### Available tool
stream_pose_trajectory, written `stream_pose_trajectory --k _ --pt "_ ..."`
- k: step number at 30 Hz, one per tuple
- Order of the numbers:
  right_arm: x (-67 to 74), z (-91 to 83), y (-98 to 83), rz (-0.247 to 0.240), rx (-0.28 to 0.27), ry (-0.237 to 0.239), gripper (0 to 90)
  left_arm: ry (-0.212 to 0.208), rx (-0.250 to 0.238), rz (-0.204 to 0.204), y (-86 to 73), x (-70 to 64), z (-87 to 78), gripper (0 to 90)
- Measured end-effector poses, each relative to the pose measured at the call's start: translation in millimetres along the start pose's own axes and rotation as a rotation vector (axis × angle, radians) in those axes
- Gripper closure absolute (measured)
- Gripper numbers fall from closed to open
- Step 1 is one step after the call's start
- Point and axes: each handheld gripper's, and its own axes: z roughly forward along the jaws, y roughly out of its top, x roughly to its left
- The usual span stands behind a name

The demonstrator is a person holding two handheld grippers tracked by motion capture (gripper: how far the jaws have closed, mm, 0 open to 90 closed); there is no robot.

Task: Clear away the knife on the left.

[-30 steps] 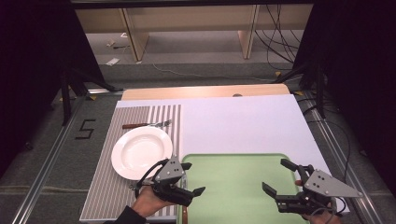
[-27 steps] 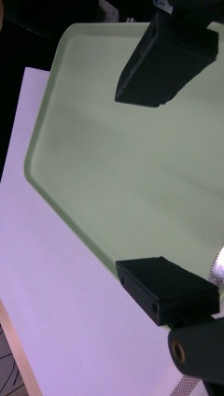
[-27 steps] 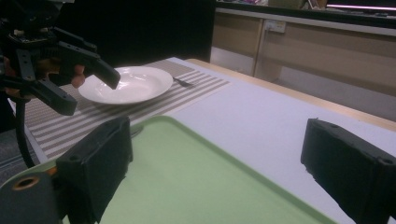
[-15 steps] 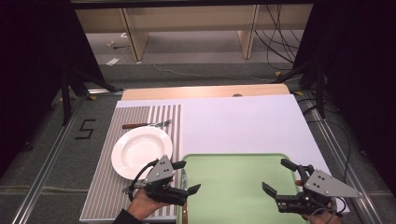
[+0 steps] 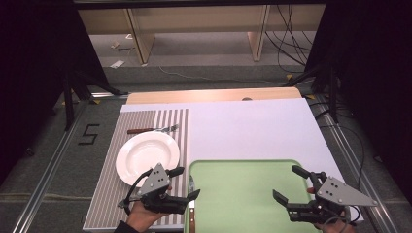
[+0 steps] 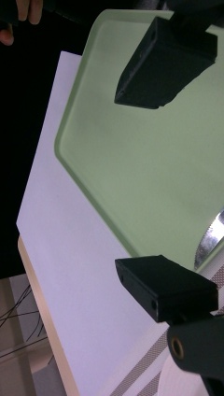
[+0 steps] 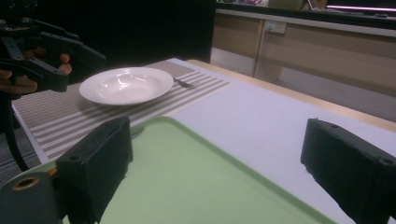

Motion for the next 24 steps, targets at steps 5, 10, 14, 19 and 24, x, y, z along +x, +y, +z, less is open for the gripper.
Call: stream_pose_trajectory --k 5,10,14,19,24 --pt "-0.2 0.4 -0.1 0.001 0.0 -0.001 10.0 -0.005 0.001 0.0 0.1 0.6 0.0 16.6" --pt "0.0 0.3 0.1 -0.001 0.002 0.0 10.0 -0.008 0.006 0.006 0.3 -0.4 1.4 16.5" --pt "-0.3 0.4 0.0 0.0 0.002 0.0 10.0 -0.01 0.013 0.004 0.3 -0.8 2.8 16.5" --pt "-0.2 0.3 0.0 -0.002 0.002 0.0 10.0 -0.009 0.018 0.009 0.2 -0.5 3.4 16.5" --pt "-0.3 0.6 0.0 -0.001 0.003 0.0 10.0 -0.013 0.023 0.008 0.2 -0.3 3.8 16.5"
